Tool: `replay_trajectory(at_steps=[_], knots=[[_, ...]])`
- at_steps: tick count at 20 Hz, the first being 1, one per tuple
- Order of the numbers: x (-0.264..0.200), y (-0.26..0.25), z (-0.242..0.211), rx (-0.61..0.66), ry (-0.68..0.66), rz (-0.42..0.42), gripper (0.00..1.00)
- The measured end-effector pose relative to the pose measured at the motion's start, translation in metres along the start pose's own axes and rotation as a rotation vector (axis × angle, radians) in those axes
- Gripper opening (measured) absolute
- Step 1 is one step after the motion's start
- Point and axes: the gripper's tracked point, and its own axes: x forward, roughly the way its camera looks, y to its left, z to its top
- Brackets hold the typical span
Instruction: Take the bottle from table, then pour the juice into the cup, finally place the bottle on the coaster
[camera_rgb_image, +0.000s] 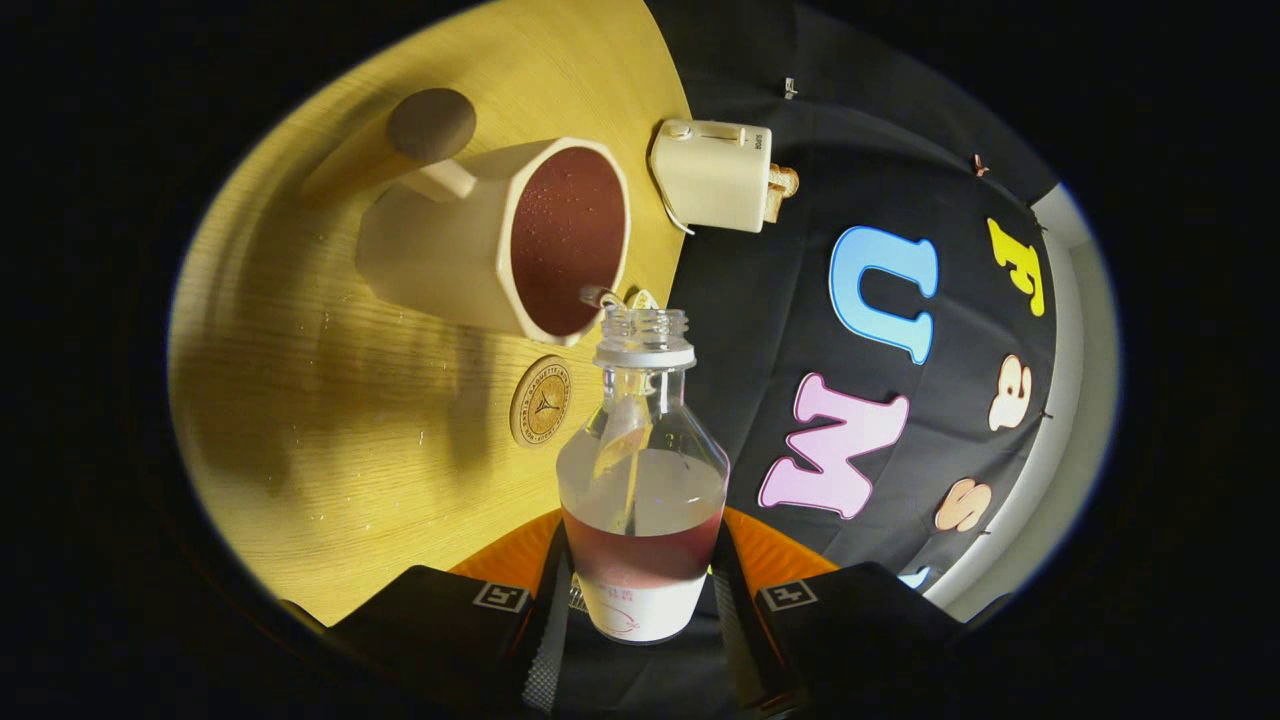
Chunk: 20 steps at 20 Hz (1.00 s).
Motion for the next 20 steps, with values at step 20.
replay_trajectory(at_steps=[20], knots=[[-0.001,-0.011,0.005,-0.089,-0.028,-0.034,0.68]])
